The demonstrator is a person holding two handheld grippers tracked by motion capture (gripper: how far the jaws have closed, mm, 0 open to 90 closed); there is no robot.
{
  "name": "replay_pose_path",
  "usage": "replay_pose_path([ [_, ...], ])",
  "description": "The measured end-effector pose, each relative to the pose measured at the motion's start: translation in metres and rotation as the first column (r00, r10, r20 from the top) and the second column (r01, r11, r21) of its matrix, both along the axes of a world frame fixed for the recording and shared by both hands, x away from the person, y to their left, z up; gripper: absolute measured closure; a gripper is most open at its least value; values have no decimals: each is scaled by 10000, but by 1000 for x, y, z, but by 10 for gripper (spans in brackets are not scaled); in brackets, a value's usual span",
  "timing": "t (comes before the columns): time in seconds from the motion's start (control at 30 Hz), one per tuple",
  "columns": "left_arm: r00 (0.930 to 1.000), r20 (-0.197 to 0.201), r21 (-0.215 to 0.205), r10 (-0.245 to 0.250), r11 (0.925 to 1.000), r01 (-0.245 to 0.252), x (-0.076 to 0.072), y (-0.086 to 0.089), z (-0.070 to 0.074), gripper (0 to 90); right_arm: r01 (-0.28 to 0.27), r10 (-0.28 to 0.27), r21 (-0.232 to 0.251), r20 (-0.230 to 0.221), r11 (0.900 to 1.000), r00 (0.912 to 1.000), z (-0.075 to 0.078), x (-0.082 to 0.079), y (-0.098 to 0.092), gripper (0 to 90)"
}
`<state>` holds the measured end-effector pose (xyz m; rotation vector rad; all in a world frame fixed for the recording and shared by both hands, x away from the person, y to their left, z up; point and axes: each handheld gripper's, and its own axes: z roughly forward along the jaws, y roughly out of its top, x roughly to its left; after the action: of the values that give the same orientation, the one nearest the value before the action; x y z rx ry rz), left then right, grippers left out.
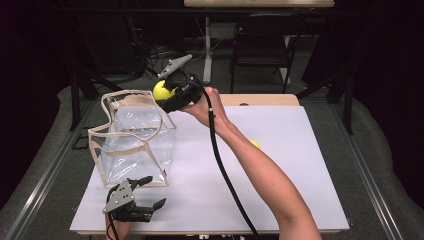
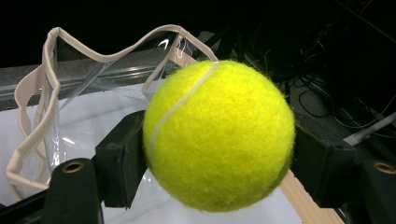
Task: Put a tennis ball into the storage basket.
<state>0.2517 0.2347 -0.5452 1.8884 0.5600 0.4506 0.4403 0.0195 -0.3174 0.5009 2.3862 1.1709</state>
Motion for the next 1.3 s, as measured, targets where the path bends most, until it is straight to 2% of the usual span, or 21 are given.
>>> replay_pose_path([
  [1.3,10000,31,20,-25,10000,25,0,0,0,158,-632,617,-724,-230,9954,9978,-10,-8,43,261],
])
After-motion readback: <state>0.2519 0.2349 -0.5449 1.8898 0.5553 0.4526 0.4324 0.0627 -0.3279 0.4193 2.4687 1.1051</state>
